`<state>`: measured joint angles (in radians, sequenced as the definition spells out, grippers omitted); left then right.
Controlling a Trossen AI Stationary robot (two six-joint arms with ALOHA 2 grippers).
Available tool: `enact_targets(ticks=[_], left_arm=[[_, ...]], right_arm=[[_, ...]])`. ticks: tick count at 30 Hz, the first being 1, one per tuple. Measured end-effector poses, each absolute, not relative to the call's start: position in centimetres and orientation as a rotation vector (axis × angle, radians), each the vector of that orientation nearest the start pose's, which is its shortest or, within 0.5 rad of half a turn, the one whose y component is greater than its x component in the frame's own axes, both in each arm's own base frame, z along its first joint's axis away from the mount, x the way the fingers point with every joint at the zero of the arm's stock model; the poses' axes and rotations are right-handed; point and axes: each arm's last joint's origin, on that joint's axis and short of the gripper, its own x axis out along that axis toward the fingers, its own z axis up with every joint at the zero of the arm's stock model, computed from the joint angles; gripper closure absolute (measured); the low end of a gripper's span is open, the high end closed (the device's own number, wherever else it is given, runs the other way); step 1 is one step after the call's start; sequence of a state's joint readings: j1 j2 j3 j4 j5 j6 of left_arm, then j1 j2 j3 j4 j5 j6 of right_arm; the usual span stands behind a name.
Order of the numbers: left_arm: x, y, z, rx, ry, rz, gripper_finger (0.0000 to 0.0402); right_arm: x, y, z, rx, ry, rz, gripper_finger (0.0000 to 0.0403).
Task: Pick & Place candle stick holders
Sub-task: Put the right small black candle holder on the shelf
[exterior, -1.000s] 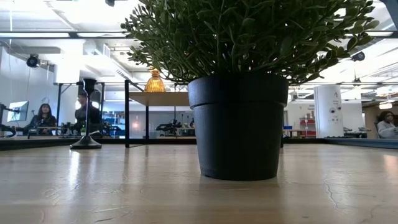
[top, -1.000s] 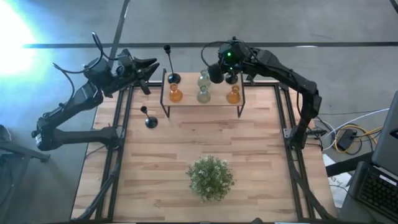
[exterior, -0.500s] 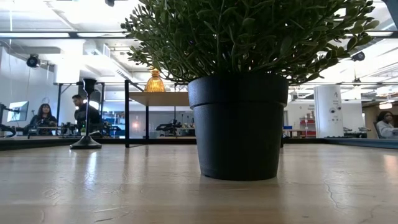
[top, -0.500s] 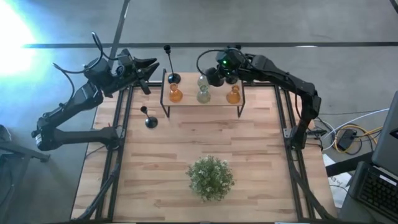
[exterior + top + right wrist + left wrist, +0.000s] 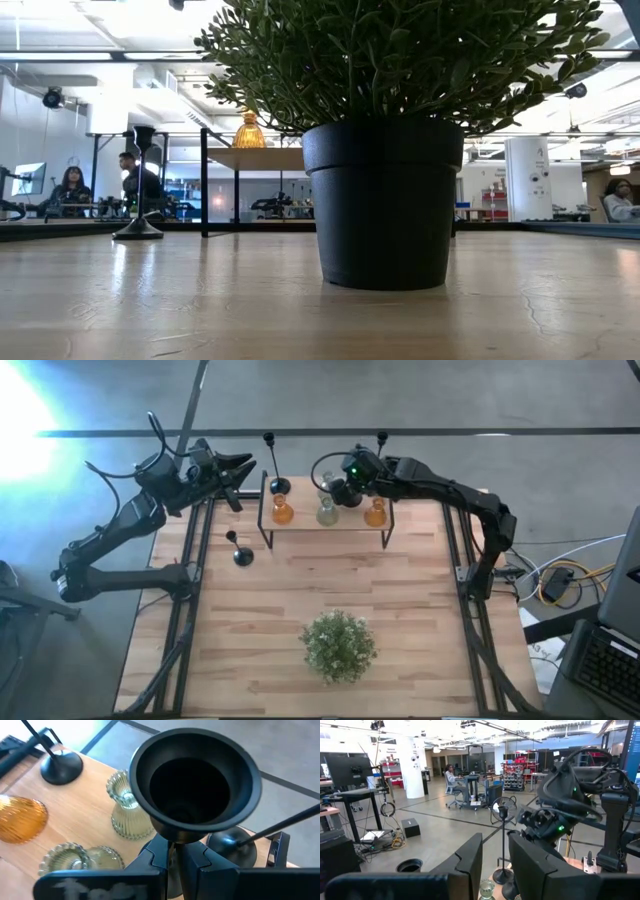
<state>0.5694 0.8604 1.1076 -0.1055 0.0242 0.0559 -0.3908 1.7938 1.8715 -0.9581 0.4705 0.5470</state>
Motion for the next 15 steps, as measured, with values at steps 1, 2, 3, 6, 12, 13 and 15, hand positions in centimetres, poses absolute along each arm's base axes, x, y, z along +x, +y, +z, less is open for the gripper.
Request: enact_targets(ticks=[1,2,3,6,12,13,15], left_arm=[[14.1,8.9,43.5,0.096,-0.122,0.548,0.03],[14.1,8.9,43.5,0.096,-0.122,0.548,0.03],[14.1,8.9,43.5,0.096,-0.122,0.548,0.03],[14.1,8.9,43.5,0.097,-0.122,0.548,0.03],[14.1,8.9,43.5,0.097,-0.122,0.548,0.03],[14.1,8.9,43.5,0.097,-0.121,0.548,0.03],[14.1,8.9,43.5,0.097,-0.121,0.548,0.03]], right_arm=[[34.4,-15.6,36.5,0.441,0.668,-1.031,0.0392],[34.4,-15.6,36.3,0.441,0.674,-1.032,0.0392],[34.4,-15.6,36.1,0.441,0.677,-1.033,0.0392],[34.4,-15.6,35.5,0.441,0.684,-1.035,0.0392],[34.6,-15.7,34.7,0.442,0.682,-1.034,0.0392],[34.6,-15.7,34.6,0.441,0.685,-1.034,0.0392],[34.6,-15.7,34.3,0.44,0.694,-1.035,0.0392]])
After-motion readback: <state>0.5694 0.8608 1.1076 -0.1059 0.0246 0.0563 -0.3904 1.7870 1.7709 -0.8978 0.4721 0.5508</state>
